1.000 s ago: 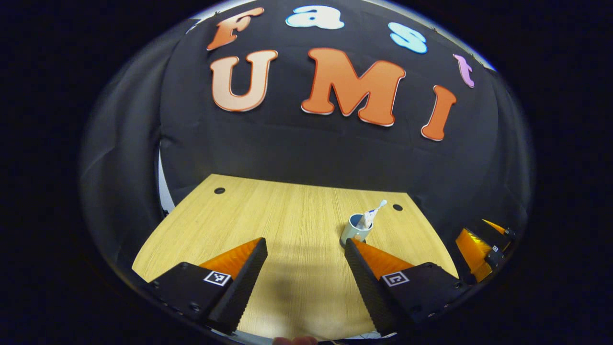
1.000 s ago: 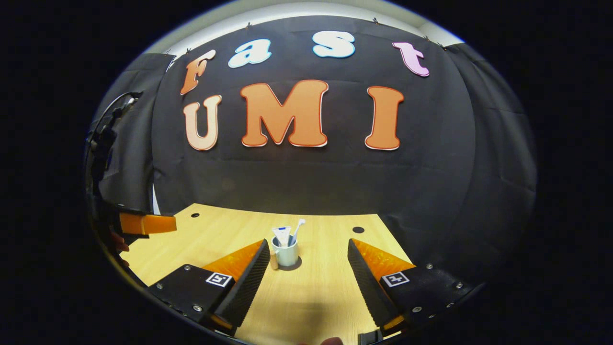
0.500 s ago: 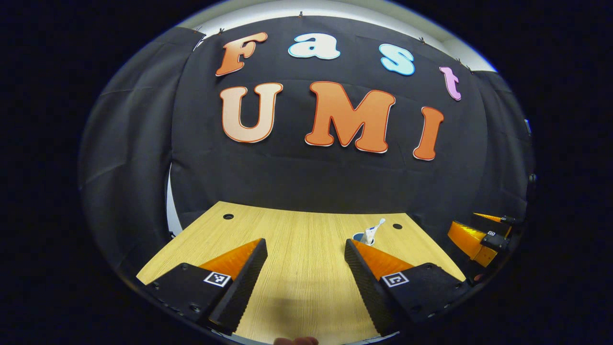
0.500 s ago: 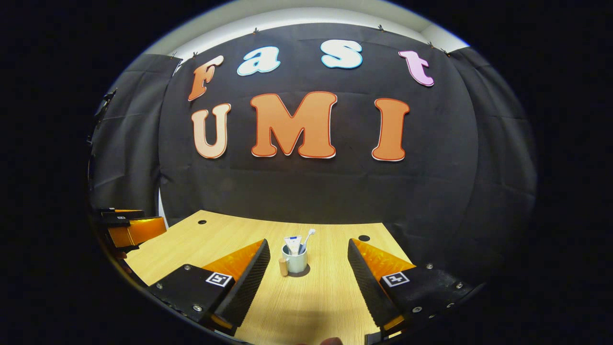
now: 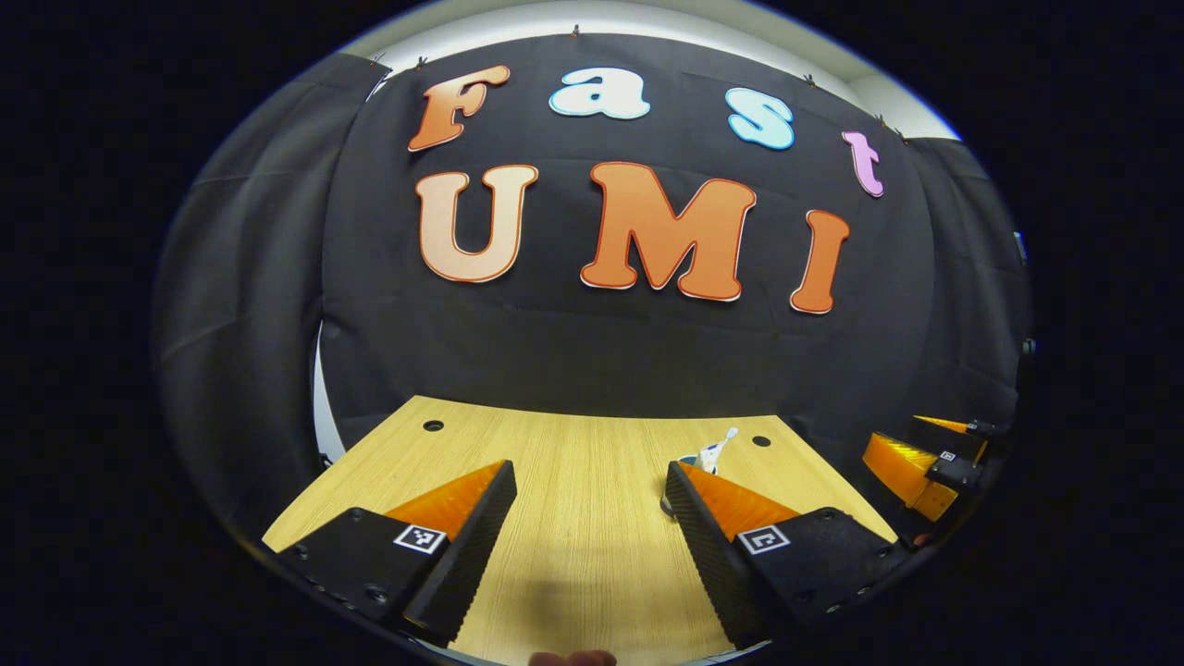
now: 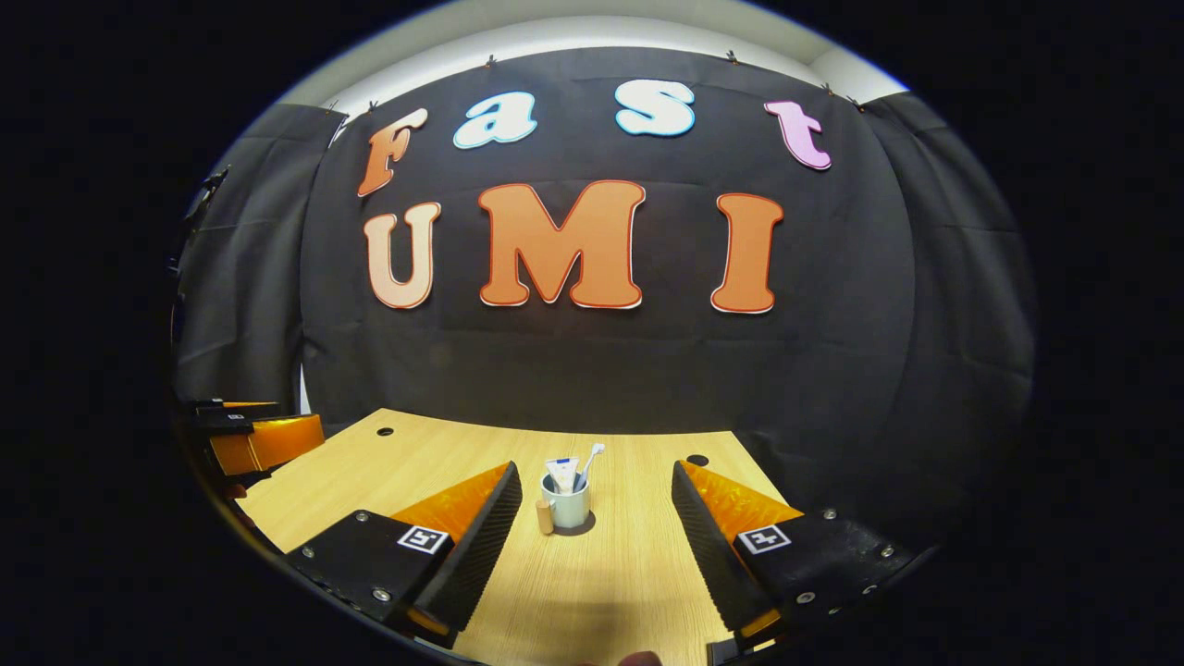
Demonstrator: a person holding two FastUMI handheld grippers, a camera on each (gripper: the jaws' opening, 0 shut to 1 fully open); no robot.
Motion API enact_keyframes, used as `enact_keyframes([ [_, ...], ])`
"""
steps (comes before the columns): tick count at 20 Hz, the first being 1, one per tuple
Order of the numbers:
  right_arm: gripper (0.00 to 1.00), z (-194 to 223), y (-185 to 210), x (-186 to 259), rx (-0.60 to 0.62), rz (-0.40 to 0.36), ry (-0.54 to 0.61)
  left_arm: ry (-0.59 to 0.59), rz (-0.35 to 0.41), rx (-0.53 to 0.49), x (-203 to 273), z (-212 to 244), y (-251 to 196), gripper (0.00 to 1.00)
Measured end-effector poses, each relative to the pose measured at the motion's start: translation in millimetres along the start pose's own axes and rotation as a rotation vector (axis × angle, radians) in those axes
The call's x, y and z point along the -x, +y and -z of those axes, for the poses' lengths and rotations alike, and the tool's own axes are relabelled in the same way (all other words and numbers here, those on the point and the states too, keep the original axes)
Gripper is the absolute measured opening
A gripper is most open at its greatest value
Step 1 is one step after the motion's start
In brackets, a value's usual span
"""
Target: Put the toothbrush and toothpaste on the desktop into the cup, then pick up the cup and place it on the coaster on the desktop.
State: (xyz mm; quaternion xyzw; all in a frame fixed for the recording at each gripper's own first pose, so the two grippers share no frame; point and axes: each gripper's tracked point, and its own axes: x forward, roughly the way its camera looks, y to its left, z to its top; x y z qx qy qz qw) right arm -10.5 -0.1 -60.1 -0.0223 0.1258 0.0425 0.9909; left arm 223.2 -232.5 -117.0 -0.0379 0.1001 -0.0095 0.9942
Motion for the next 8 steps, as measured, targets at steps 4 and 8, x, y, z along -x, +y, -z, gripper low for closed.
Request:
enact_keyframes([
  [4, 0.98, -0.9, 1.1, -1.0, 0.000, 0.006, -0.003, -0.004, -0.006, -0.015, 2.2, -3.8, 0.5, 0.98],
  [8, 0.98, -4.9, -0.3, -2.1, -0.002, 0.017, -0.010, -0.016, -0.007, -0.018, 2.7, -6.2, 1.7, 0.98],
])
